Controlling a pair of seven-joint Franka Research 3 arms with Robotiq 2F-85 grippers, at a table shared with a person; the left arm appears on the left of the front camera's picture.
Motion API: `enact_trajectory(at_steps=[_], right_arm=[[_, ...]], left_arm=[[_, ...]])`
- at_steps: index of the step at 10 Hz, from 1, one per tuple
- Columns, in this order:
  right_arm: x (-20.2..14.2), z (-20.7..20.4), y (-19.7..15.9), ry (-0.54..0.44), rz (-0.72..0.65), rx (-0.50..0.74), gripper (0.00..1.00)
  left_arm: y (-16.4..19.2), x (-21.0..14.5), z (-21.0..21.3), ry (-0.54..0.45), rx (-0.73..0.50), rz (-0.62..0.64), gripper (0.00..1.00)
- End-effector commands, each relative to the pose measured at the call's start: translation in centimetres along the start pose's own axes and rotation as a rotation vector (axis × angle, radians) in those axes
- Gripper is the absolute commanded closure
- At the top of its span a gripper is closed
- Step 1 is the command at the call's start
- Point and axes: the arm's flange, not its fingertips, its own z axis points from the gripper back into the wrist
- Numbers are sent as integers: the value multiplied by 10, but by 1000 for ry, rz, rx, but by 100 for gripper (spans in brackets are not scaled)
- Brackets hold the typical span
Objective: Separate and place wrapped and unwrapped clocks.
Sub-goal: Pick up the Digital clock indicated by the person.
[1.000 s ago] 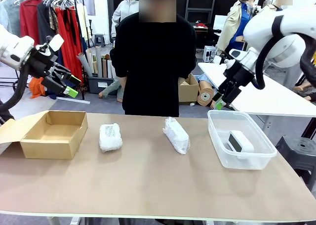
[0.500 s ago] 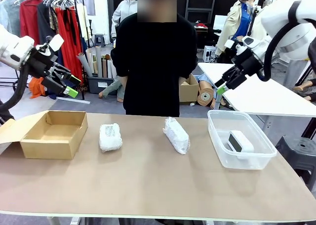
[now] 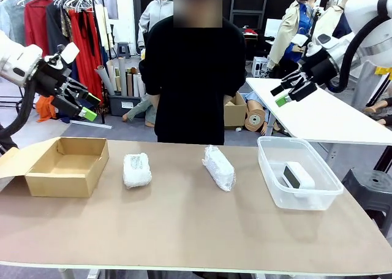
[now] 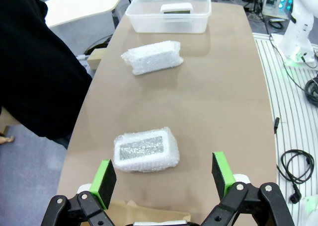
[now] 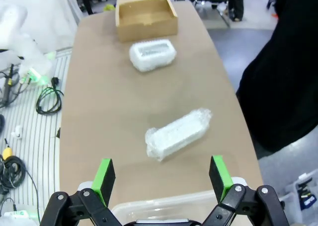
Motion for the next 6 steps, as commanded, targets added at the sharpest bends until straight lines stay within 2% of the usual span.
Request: enact_trajectory(at_steps=[1,4,6], right_arm=[[2,7,-3,-67,29,17,0],[8,6,-1,-87,28,12,0],[6,3,1,-55,3,13,0]], left_arm=[[-1,2,1,-10,1,2,0],[-1,2,1,-10,1,2,0],[-1,2,1,-10,1,2,0]])
